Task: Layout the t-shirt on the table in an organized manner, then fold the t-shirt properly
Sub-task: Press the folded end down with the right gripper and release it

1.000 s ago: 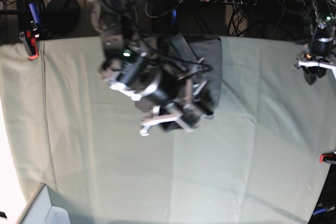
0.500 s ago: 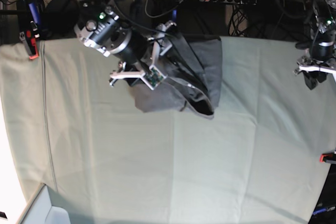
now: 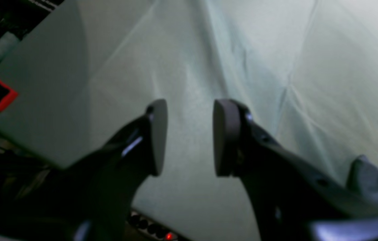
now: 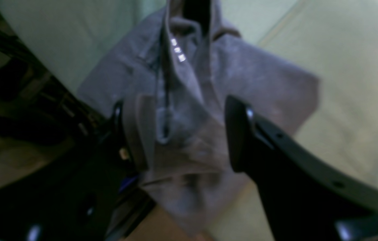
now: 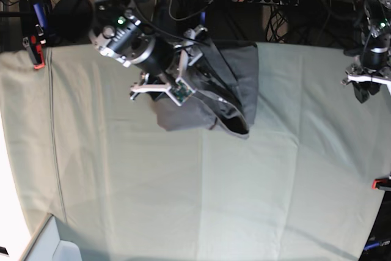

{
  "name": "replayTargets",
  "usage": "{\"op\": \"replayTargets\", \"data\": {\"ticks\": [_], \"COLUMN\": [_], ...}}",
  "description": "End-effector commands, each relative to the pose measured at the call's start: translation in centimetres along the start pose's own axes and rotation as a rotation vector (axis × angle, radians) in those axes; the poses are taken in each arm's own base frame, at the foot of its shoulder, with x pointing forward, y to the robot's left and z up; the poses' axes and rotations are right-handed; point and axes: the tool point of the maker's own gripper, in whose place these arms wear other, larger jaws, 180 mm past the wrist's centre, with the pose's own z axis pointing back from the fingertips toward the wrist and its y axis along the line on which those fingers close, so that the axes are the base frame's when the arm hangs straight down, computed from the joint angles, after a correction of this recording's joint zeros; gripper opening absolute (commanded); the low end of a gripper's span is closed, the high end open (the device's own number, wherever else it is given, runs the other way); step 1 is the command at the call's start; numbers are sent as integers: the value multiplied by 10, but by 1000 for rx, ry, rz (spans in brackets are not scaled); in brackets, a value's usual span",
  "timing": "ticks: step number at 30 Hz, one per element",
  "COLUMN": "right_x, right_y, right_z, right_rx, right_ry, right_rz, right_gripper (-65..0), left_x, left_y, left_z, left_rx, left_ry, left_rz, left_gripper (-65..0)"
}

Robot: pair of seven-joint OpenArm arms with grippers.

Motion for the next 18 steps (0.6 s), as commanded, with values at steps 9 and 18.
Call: {"op": "replayTargets", "data": {"ticks": [9, 18], "right_x": [8, 4], "right_y": [6, 5], "right_z": [-7, -15], "right_rx": [30, 43], "right_ry": [-35, -17], "right_rz": [-14, -19], "right_gripper": [-321, -513], "left_x": [15, 15], "left_y": [1, 2], "left_z": [1, 2], "left_rx": [-3, 0], "left_ry": [-47, -47], "left_rz": [-12, -12], "left_gripper": [-428, -428]}}
